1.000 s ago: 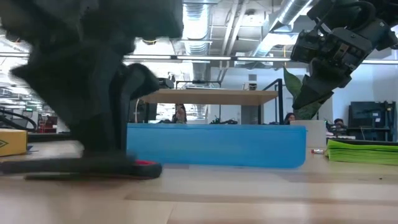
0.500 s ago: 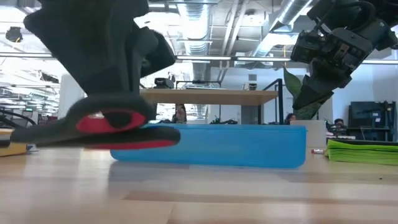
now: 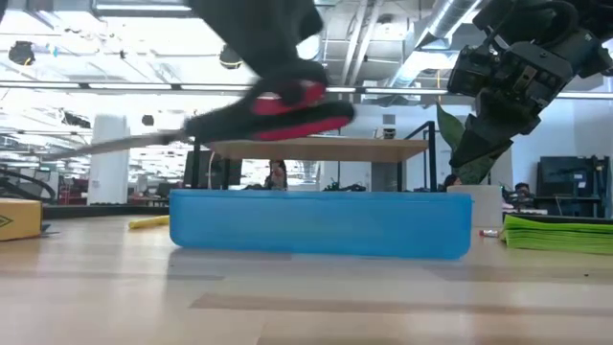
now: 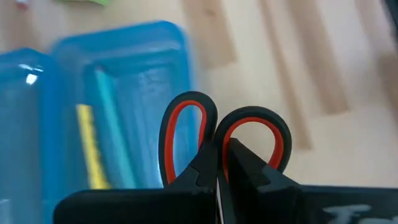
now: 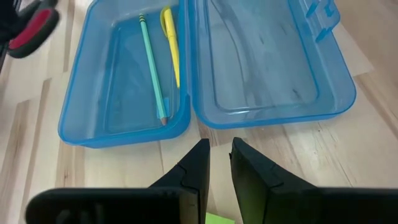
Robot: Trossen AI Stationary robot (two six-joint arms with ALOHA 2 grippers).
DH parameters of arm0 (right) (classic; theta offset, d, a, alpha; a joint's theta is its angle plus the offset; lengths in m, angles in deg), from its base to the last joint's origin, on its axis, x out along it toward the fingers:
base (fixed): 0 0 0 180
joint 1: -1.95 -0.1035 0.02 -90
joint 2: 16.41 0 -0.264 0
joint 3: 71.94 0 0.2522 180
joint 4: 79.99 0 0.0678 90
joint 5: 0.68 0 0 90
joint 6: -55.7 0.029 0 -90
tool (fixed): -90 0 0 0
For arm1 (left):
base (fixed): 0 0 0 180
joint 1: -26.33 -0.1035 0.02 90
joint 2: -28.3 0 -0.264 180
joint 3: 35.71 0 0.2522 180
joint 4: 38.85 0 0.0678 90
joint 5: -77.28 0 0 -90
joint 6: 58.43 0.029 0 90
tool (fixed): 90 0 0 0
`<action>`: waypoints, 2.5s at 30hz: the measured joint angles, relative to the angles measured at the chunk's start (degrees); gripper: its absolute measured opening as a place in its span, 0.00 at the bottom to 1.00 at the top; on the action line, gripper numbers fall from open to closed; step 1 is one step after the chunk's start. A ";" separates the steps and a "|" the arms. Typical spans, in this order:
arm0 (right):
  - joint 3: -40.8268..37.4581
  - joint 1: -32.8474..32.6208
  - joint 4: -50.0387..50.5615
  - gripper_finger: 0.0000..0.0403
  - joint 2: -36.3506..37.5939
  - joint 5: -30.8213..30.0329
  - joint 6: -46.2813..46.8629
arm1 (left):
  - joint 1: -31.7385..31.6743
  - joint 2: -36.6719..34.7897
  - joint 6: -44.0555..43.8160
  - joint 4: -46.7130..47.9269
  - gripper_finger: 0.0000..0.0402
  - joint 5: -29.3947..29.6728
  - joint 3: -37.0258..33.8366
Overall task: Pack school essentials
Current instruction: Put the scissors into the blue supply box, then put the yellow pen into the blue supply box
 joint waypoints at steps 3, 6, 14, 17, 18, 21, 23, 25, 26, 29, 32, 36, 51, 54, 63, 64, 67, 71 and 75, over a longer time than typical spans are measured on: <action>-0.01 0.00 -0.01 0.22 0.00 0.00 -0.08 | -3.58 0.00 2.96 -2.27 0.00 -1.67 0.02; 0.00 0.22 0.00 0.22 0.00 0.00 -0.29 | -6.24 -0.02 6.74 -6.54 0.00 -3.74 0.02; 0.00 1.33 0.02 0.22 0.00 0.00 -1.39 | -9.57 0.98 10.22 -9.71 0.00 -5.57 0.55; 0.00 1.70 0.00 0.22 0.00 -0.02 -1.67 | -9.68 3.08 11.92 -9.62 0.00 -5.77 2.30; 0.00 1.75 -0.09 0.22 0.00 -0.06 -1.72 | -9.67 3.78 12.49 -9.41 0.00 -5.94 2.87; -0.01 1.68 -0.04 0.22 0.00 -0.05 -1.74 | -9.88 5.35 14.24 -9.76 0.00 -5.98 3.96; -0.01 1.52 0.21 0.22 0.00 -0.04 -1.63 | -10.32 5.44 14.21 -9.30 0.00 -6.10 3.96; 0.00 1.48 0.26 0.22 0.00 -0.04 -1.47 | -10.86 5.40 13.28 -9.43 0.00 -6.05 3.96; 0.00 1.49 0.26 0.22 0.00 -0.04 -1.47 | -11.04 5.40 12.89 -9.18 0.01 -6.05 3.96; 0.00 1.51 0.31 0.22 0.00 -0.04 -1.47 | -11.20 5.40 12.90 -9.04 0.07 -6.94 3.94; 0.00 1.51 0.28 0.22 0.00 -0.04 -1.56 | -11.00 5.40 12.89 -8.65 0.17 -7.25 3.94; 0.00 1.51 0.26 0.22 0.00 -0.04 -1.61 | -11.04 5.35 12.84 -8.21 0.29 -6.83 3.94; 0.02 1.46 0.41 0.22 0.02 -0.04 -2.70 | -11.05 -10.80 1.94 5.24 0.31 5.43 -8.83; 0.02 1.46 0.07 0.22 0.02 -0.05 -2.89 | -11.18 -18.31 -1.91 2.01 0.30 8.79 -18.94; 0.02 1.67 -0.58 0.22 0.02 -0.09 -2.89 | -18.59 -42.77 -18.17 -17.80 0.29 14.34 -51.74; 0.02 1.73 -0.95 0.22 0.02 -0.09 -2.87 | -19.98 -44.19 -19.67 -18.21 0.29 13.74 -53.83; 0.02 2.03 -1.06 0.22 0.00 -0.11 -2.85 | -23.69 -45.64 -22.86 -17.65 0.29 13.06 -58.03; 0.02 2.01 -1.05 0.22 0.00 -0.13 -2.81 | -27.90 -44.02 -25.10 -17.63 0.35 12.27 -60.81; 0.02 2.01 -0.90 0.22 0.00 -0.13 -2.79 | -31.48 -41.34 -26.57 -16.99 0.45 12.63 -60.94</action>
